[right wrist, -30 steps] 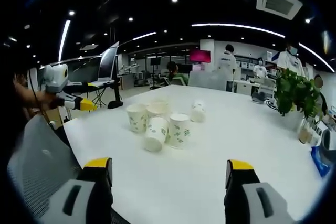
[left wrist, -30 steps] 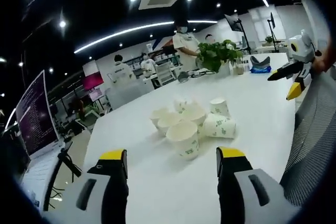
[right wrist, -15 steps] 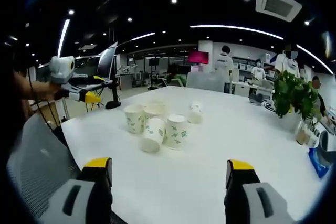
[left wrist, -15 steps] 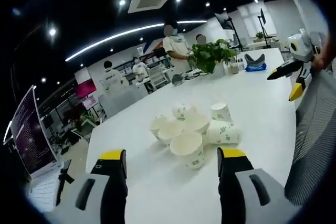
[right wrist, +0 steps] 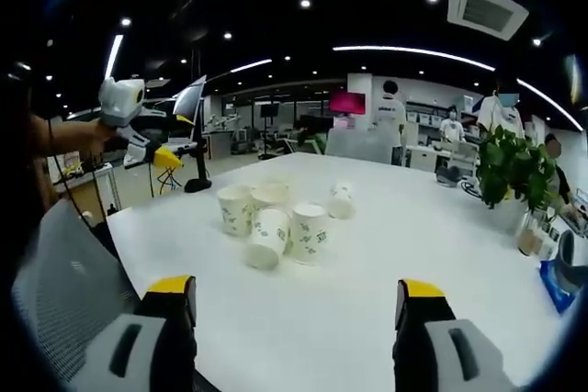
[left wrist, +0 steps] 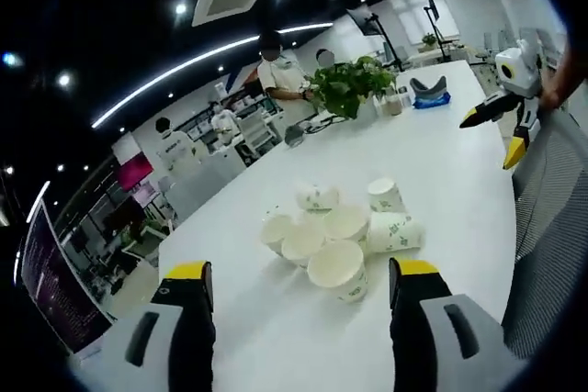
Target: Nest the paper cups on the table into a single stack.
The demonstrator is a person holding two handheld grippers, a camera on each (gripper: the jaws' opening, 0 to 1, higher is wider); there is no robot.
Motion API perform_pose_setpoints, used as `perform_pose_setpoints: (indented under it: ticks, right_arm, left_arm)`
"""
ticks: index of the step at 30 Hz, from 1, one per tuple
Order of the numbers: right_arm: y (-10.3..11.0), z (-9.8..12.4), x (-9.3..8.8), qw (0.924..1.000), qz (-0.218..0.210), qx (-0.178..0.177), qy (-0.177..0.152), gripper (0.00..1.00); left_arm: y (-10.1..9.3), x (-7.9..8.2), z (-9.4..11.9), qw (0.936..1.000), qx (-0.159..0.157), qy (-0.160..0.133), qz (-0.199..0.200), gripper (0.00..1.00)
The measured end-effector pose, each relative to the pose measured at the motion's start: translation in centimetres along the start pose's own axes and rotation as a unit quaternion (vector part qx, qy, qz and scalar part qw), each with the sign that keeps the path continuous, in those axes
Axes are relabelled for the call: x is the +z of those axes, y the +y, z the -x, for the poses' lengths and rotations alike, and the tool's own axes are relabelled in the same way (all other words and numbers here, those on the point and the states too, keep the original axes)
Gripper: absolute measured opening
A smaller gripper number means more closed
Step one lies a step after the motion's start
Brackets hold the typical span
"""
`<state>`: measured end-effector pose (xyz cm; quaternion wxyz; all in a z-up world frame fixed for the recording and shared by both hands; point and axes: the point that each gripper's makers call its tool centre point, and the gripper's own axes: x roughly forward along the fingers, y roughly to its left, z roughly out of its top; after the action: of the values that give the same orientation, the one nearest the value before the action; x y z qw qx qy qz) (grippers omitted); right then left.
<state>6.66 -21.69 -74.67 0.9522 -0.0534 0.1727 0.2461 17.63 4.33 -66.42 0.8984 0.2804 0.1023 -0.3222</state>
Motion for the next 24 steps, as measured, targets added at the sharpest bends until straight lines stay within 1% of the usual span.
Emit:
perform_pose_setpoints:
  ticks: [6,12,19,24]
  right_arm:
    - [0.1,0.0,0.2,1.0,0.002,0.0,-0.002,0.91]
    - [0.0,0.1,0.1,1.0,0.003,0.0,-0.003,0.91]
    - [0.0,0.1,0.2,1.0,0.009,0.002,-0.003,0.91]
    - [0.0,0.1,0.1,0.9999,0.012,0.002,-0.002,0.91]
  left_arm:
    - [-0.3,0.3,-0.3,0.9995,-0.024,0.008,-0.021,0.75]
    - [0.3,0.6,-0.7,0.999,-0.03,0.015,-0.029,0.73]
    - [0.3,1.1,-1.4,0.9969,-0.055,0.021,-0.053,0.72]
    - [-0.1,1.3,-2.0,0.994,-0.08,0.025,-0.07,0.71]
